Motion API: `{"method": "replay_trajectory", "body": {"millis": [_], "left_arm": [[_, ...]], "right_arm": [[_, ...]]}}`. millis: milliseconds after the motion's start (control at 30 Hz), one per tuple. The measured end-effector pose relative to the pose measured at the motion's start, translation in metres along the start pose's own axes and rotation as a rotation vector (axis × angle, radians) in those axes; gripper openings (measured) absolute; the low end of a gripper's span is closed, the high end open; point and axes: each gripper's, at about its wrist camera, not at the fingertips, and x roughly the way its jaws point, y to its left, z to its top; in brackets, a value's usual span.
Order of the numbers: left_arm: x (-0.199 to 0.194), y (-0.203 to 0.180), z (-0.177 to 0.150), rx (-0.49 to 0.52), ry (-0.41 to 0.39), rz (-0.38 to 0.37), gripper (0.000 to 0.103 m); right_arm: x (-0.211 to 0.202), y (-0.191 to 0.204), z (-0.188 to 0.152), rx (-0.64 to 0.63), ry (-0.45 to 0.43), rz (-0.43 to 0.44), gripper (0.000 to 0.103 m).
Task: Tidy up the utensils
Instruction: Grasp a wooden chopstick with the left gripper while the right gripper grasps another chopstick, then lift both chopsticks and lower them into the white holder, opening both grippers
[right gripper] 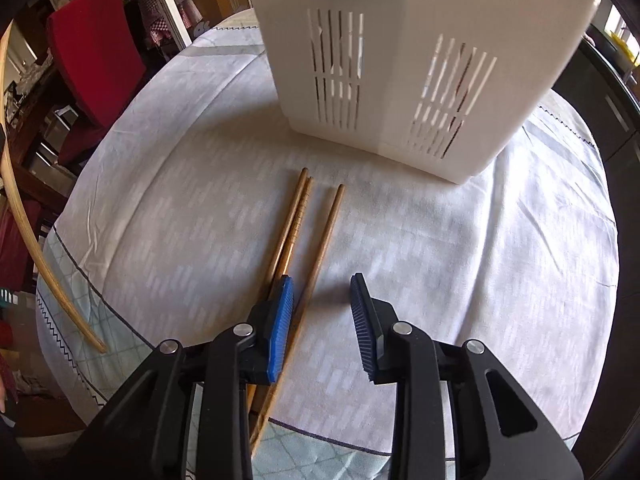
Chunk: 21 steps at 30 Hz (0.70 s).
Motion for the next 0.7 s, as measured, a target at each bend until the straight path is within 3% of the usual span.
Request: {"method": "replay_trajectory", "body": {"millis": [133, 233, 467, 700], "left_arm": [[-0.004, -0.002, -0.002, -0.001, -0.007, -0.005, 0.007], [-0.007, -0.002, -0.002, 0.002, -0.016, -0.005, 0.007], [-0.015, -0.002, -0.002, 0.007, -0.035, -0.009, 0.007], [-0.025, -0.006, 0.003, 0.015, -0.057, -0.016, 0.007]], "right_arm": [[0.003, 0.012, 0.005, -0.015, -0.002, 0.007, 0.01], [0.002, 0.013, 0.007, -0.019, -0.004, 0.009, 0.007], [-0.006, -0.01, 0.002, 0.047, -0.025, 0.072, 0.006], [-0.055, -0.028, -0.014, 0.083, -0.146, 0.115, 0.006]]}}
